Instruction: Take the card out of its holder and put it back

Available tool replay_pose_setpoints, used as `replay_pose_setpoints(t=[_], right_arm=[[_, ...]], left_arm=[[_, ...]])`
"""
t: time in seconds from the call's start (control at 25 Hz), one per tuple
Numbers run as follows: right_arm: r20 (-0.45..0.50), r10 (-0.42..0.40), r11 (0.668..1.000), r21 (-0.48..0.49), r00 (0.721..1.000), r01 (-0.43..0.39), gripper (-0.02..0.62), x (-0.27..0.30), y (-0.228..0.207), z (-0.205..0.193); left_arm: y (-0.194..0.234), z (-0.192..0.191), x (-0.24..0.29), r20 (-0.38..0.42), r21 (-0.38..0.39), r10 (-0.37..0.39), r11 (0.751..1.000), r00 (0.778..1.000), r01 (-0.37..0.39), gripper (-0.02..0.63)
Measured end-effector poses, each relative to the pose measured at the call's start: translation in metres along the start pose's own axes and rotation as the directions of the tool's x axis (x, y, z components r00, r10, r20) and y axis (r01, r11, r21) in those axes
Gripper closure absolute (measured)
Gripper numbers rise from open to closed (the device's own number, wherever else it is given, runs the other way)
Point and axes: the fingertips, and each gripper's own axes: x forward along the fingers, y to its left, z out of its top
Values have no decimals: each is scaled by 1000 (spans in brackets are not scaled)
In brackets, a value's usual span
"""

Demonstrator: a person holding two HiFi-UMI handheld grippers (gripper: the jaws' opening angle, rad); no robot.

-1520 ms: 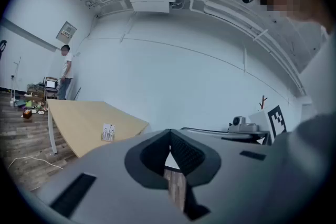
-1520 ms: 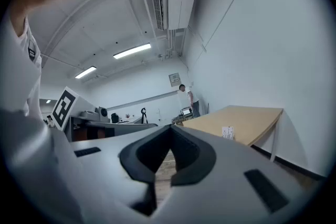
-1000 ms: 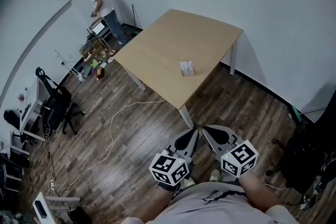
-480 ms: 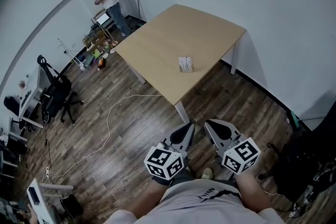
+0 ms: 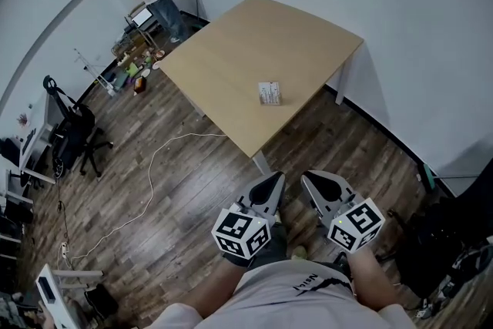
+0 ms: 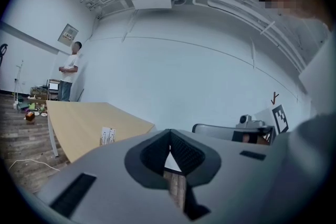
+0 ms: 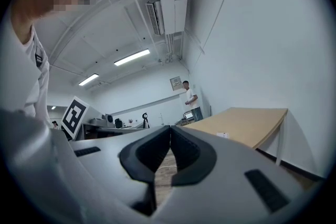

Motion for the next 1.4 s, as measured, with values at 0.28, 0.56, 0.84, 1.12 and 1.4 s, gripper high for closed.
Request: replay_pose_setpoints(t=[0.28,0.56,0.84,1.12,1.4], right_arm=[[-23,34,999,-20,999,-34,581,95,-73,-12],[-50,13,999,-37,999,-15,581,186,-123,-12],[-106,10,999,-45,994,-15,580,235,-184,-27],[-200,81,995,-39,976,-91,580,286,-294,-67],[-358,198,974,-31,912,-223,578,353,-389,-119]], left_arm=[[90,4,78,-2,3,-14,1000,1000,14,592],[175,24,138,-22,2,-42,999,999,42,592],[225,22,189,-42,-24,-43,999,998,42,592],[272,3,275,-60,-28,37,999,998,-39,592],[329,-10,354,-103,-70,169,982,980,-177,592]])
